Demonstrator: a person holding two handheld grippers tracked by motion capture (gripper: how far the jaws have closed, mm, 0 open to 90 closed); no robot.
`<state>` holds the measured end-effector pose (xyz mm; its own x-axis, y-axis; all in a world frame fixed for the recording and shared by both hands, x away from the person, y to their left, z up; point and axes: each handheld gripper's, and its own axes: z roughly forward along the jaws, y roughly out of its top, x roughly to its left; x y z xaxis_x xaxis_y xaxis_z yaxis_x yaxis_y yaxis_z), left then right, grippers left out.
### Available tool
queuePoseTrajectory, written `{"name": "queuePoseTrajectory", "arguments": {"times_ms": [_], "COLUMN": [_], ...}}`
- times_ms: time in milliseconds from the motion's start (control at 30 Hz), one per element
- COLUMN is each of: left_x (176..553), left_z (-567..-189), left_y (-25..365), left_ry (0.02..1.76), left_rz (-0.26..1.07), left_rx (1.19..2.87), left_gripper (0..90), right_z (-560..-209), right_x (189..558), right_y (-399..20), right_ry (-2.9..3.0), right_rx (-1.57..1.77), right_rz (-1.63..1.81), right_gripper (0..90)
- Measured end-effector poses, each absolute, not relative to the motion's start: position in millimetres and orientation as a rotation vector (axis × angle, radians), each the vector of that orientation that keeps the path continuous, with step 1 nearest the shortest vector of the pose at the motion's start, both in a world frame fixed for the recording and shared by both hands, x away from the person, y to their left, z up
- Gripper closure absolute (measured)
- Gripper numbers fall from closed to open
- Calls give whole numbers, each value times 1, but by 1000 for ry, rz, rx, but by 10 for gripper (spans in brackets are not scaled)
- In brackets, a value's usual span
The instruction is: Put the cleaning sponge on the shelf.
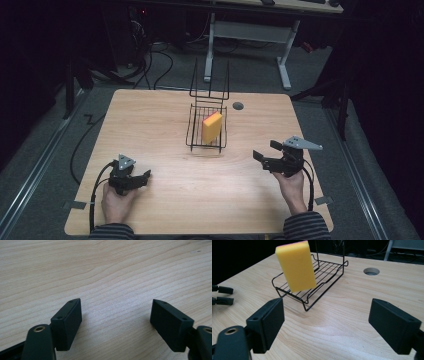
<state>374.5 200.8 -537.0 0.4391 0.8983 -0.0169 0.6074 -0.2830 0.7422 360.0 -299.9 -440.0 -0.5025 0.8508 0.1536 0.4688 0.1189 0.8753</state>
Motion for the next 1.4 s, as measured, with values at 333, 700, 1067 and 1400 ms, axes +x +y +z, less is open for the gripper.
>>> {"name": "queuePoseTrajectory", "arguments": {"times_ms": [333, 700, 1067, 1400], "left_x": [374, 374, 374, 374], "left_z": [-537, -537, -537, -537], "left_y": [201, 201, 201, 201], "left_ry": [1262, 1262, 1262, 1262], "left_rz": [541, 541, 541, 541], "left_rx": [2004, 2005, 2004, 2005], "left_gripper": [259, 259, 258, 259], "right_z": [-457, -479, -500, -521], "right_x": [353, 349, 349, 347], "right_y": [-307, -311, -313, -312], "right_ry": [2001, 2001, 2028, 2049], "right_rx": [1329, 1389, 1437, 1466], "right_rz": [1339, 1307, 1251, 1158], "right_gripper": [146, 152, 155, 155]}}
